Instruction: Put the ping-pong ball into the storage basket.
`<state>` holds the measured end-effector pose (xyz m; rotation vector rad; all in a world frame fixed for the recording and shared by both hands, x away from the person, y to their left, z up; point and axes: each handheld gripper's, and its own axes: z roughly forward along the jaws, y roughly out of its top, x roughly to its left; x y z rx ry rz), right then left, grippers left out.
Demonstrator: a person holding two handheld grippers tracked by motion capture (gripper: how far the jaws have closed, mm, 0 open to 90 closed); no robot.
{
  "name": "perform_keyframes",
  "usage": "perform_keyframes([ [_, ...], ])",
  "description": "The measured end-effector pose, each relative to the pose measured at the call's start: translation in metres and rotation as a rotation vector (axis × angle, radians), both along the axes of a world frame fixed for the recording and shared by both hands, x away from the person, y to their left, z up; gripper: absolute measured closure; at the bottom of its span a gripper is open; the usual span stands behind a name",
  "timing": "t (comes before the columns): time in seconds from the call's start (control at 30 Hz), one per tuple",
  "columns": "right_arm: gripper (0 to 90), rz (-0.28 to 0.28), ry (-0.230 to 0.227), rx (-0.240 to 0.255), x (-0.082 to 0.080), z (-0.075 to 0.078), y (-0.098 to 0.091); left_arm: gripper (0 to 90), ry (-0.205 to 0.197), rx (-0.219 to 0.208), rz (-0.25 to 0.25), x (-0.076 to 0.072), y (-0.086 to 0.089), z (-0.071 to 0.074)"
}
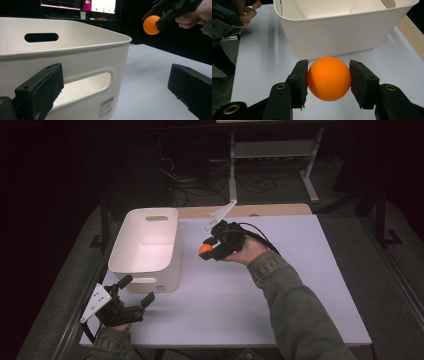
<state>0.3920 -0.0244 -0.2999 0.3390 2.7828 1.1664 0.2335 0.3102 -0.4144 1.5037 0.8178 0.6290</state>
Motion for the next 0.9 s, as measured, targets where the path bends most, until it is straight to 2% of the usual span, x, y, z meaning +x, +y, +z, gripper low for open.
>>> perform_keyframes([
  [0.47, 49.8, 0.033, -0.017, 0.008, 0.008, 0.019, 0.02, 0.0, 0.002, -0.002, -0.004, 0.0, -0.001, 0.0],
  [0.9, 49.9, 0.046, -0.019, 0.005, 0.013, 0.026, 0.031, 0.0, 0.001, -0.004, -0.005, 0.0, -0.001, 0.0],
])
